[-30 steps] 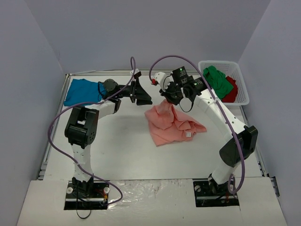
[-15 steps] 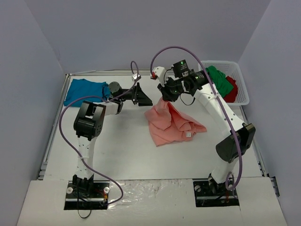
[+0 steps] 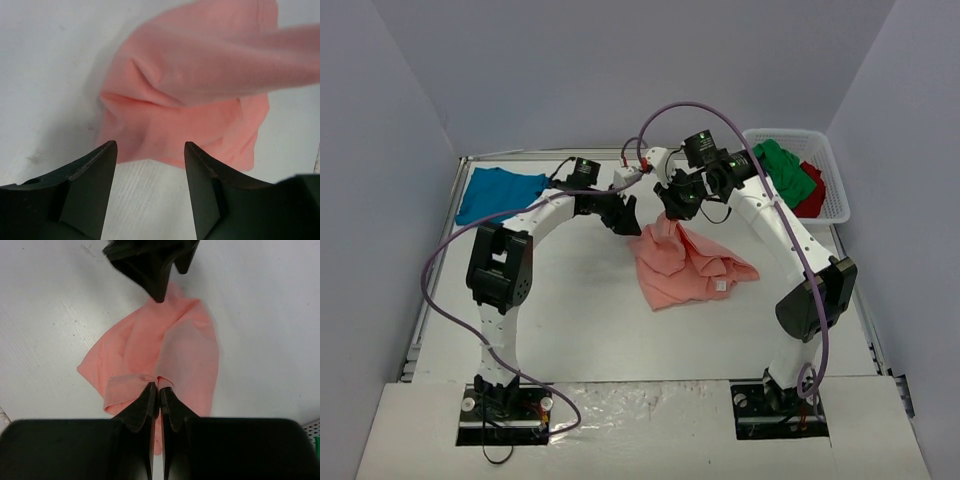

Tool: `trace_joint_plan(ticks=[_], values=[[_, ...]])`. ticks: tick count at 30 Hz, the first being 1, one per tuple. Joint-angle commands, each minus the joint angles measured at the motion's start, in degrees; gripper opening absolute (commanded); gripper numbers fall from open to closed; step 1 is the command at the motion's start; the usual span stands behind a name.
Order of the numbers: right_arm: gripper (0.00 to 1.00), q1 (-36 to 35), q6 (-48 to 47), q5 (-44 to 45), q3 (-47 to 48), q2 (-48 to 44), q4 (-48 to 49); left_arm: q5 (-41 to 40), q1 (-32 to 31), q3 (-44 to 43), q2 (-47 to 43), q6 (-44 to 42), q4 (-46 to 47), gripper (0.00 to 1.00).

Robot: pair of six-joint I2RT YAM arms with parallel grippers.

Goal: Fold and stack the t-shirts
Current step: Flatten out the tshirt

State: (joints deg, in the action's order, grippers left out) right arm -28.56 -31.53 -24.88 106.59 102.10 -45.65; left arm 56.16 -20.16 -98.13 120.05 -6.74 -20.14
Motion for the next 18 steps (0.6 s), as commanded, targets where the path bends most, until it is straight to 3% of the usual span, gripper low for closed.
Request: trace_joint_plan(ticks=[1, 3, 7, 11, 18], values=[[0.0, 0.17, -0.2, -0.78, -0.59, -1.73, -1.46, -8.16, -3.91, 5.48, -6.74, -11.45, -2.38, 0.55], [0.0, 0.08, -0.2, -0.61, -0.41, -2.17, -1.55, -8.18, -5.41, 8.64, -8.51, -8.31, 1.31, 0.56], [0.0, 0.34, -0.29, 0.45, -0.67, -2.61, -1.55, -2.73, -6.64, 14.09, -12.63, -2.58, 9.85, 0.69], [0.0, 1.31, -0.37, -0.43, -1.38, -2.79, -1.72, -1.76, -7.79, 17.88, -17.21, -1.08, 15.03, 0.71], [0.0, 2.1, -1.78, -1.04, -2.26, -2.61, -3.31, 0.7, -7.7, 24.47, -21.7, 6.29, 34.01, 0.77]])
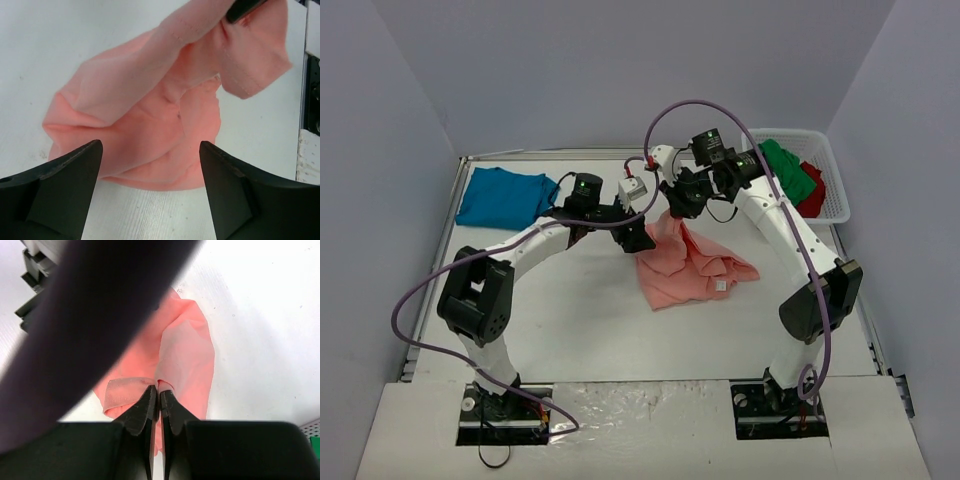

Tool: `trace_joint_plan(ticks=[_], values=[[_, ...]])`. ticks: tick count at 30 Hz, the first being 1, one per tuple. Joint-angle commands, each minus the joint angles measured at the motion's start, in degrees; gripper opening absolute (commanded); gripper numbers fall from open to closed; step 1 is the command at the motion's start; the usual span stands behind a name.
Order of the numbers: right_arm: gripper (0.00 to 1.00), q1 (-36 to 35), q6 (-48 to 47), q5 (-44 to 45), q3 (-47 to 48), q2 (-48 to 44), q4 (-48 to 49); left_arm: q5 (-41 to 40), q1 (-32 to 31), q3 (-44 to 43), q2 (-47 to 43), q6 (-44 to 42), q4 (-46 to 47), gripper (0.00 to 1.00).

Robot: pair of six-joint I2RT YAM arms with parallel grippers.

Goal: Fold and stack the t-shirts
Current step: Flatten out the tshirt

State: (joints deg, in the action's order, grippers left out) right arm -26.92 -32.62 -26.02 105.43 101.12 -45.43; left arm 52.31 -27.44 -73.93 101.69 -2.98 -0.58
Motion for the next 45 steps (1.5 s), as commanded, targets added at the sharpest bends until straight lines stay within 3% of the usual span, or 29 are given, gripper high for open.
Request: trace_joint_plan(ticks=[1, 6, 18, 23, 27, 33, 37, 41, 43, 44, 45], values=[[0.0, 0.55, -0.95, -0.17, -1.19, -1.63, -4.31, 5.25, -0.51, 0.37, -3.08, 4.81, 16.03, 0.78], [0.0, 1.69, -2.53, -3.24, -0.49, -1.1, -6.51, 6.92, -0.6, -1.3, -0.71, 10.98, 23.52, 0.8], [0.0, 1.87, -6.48, -7.73, -0.48, 1.71, -12.31, 0.87, -2.26, -9.21, 3.95, -6.15, 6.65, 0.69], [0.0, 1.78, -7.89, -9.75, -1.45, 1.62, -13.19, 0.86, -3.49, -9.65, 4.39, -7.39, 5.94, 0.68], [0.0, 1.87, -8.95, -11.15, -2.42, 2.15, -13.19, 1.91, -4.98, -10.09, 4.13, -5.37, 7.17, 0.68], [0.0, 1.87, -10.0, -12.39, -1.72, 4.43, -13.98, 5.43, -5.78, -10.97, 4.39, 5.44, 15.51, 0.66], [0.0, 1.87, -10.44, -11.6, -1.89, 5.31, -14.25, 7.62, -5.96, -12.81, 5.62, 9.3, 17.28, 0.58], [0.0, 1.87, -10.27, -10.54, -1.8, 6.28, -14.34, 8.68, -6.13, -12.73, 6.15, 10.54, 17.98, 0.42], [0.0, 1.87, -10.09, -9.67, -1.72, 6.54, -14.25, 7.9, -6.13, -11.68, 5.98, 10.28, 17.2, 0.1], [0.0, 1.87, -10.09, -9.4, -1.72, 6.54, -14.25, 7.89, -6.13, -11.67, 5.89, 10.19, 17.19, 0.1], [0.0, 1.96, -10.09, -9.23, -1.63, 6.46, -14.25, 8.33, -6.22, -11.59, 5.8, 9.93, 15.97, 0.03]])
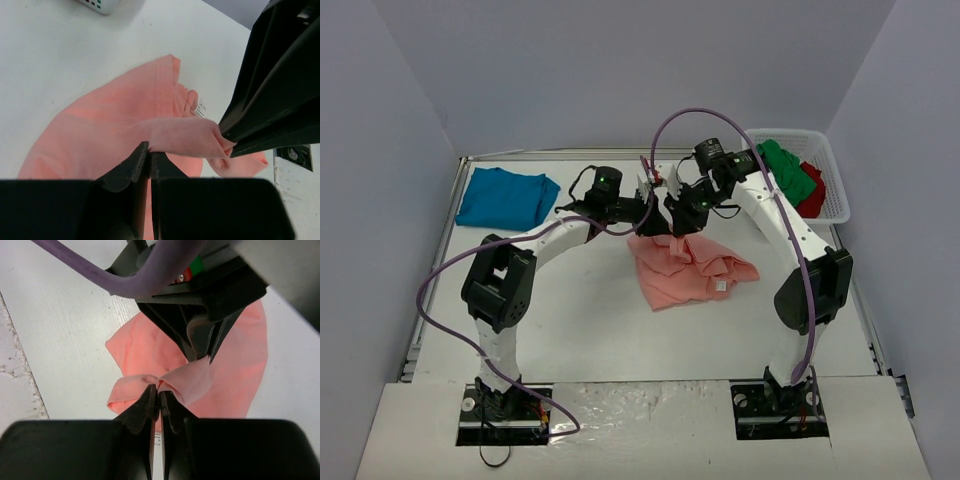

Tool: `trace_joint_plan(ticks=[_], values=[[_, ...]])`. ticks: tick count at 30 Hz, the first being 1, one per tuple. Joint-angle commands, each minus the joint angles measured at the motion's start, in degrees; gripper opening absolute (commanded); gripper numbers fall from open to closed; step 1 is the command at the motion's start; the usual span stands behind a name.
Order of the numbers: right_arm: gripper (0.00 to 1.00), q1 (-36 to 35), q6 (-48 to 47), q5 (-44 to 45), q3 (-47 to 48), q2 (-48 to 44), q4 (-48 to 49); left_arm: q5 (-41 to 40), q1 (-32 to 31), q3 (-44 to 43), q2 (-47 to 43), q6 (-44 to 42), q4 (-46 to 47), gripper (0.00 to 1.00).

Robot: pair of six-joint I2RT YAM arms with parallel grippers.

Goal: Fold and stack the t-shirts
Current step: Flatten out the tshirt

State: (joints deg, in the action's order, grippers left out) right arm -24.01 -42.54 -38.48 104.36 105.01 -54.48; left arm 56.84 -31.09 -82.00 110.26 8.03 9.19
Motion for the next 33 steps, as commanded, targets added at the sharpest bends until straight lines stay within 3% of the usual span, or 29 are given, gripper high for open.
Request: trace_joint_plan(ticks=[1, 6, 7, 8, 9, 10, 15, 19, 23, 33], values=[[0.0, -0.95, -0.26, 3.41, -0.56, 2.57, -5.2, 4.24, -2.48, -3.52, -3.12, -2.39, 5.58, 0.02], [0.0, -0.25, -0.35, 4.9, -1.17, 1.69, -4.94, 5.4, -1.34, -3.96, -5.75, -5.64, -0.55, 0.02], [0.04, 0.1, -0.09, 5.08, -1.43, 1.43, -4.76, 4.26, -0.91, -5.18, -7.41, -7.23, -3.19, 0.02], [0.12, 0.19, 0.27, 5.08, -1.7, 0.9, -4.41, 3.46, -0.38, -5.97, -8.3, -8.46, -6.09, 0.03], [0.34, 0.19, 0.27, 5.08, -1.96, 0.72, -4.32, 2.67, 1.45, -6.68, -9.26, -10.47, -9.77, 0.02], [0.46, 0.19, 0.7, 5.34, -2.75, 0.37, -3.89, 0.84, 2.6, -7.38, -11.45, -10.84, -12.33, 0.02], [0.73, 0.54, 5.01, 10.96, -7.93, -3.14, 0.15, 0.2, 12.09, -5.89, -18.93, -13.11, -16.72, 0.02], [0.76, 0.54, 9.05, 17.28, -13.99, -7.53, 6.82, -1.29, 15.09, -6.07, -23.84, -19.17, -26.31, 0.02], [0.76, 0.63, 11.08, 23.36, -18.65, -8.42, 8.6, -3.66, 16.67, -2.47, -27.46, -21.22, -28.61, 0.02], [0.74, 0.81, 12.31, 20.12, -20.87, -2.8, 11.32, -6.48, 17.21, 3.07, -30.45, -23.76, -31.86, 0.02]])
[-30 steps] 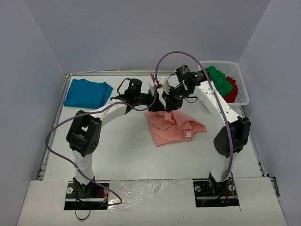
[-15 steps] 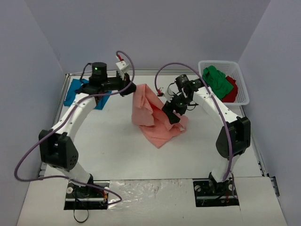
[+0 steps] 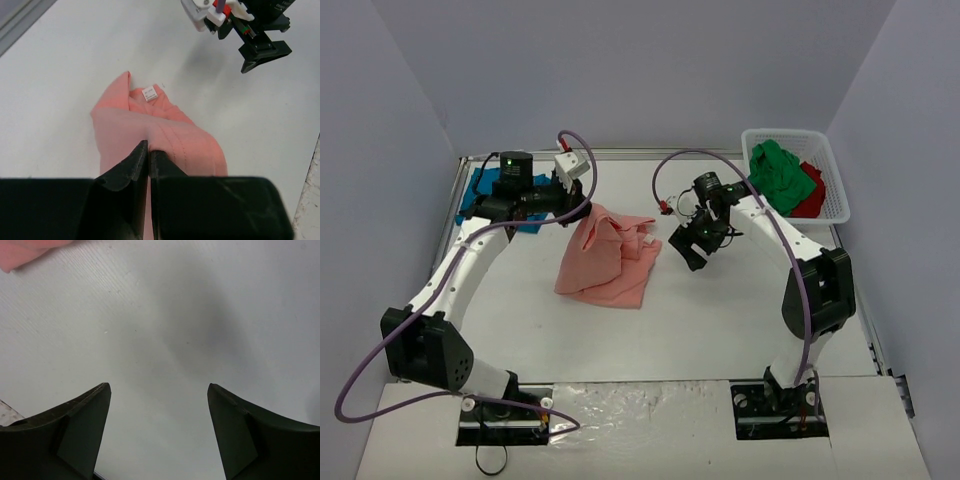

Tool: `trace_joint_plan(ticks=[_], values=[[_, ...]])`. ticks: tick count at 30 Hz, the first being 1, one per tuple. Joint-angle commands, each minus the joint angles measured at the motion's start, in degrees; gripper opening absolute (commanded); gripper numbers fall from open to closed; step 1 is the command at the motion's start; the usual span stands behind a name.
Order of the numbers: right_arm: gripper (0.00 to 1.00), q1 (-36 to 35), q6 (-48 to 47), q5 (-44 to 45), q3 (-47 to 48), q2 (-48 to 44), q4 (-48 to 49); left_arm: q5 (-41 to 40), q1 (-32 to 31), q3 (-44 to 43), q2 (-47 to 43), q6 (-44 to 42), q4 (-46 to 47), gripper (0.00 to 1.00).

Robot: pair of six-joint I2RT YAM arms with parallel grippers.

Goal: Fold and stack the t-shirts
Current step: Flatten out the tshirt

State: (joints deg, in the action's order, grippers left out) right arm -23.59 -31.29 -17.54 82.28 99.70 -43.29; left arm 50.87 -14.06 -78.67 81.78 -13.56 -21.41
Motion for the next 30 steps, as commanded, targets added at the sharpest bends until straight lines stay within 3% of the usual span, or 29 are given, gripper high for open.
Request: trace_joint_plan(ticks=[1, 9, 18, 30], values=[[0.74, 0.39, 0.88, -1.79, 1.82, 3.39, -0.04, -0.95, 0.35, -0.16, -2.41, -2.26, -1.44, 0.02], [0.7, -0.05, -0.79, -14.79, 13.24, 13.67, -1.01, -6.66, 1.32, 3.43, -6.18, -2.87, 0.14, 0.02], [0.69, -0.48, 0.62, -16.12, 28.09, 25.8, -3.46, -6.4, 4.66, 7.66, -6.89, -2.35, 1.02, 0.02], [0.66, -3.56, 0.88, -16.04, 32.59, 35.38, -3.47, -4.99, 6.51, 9.06, -6.72, -1.38, 2.33, 0.02]])
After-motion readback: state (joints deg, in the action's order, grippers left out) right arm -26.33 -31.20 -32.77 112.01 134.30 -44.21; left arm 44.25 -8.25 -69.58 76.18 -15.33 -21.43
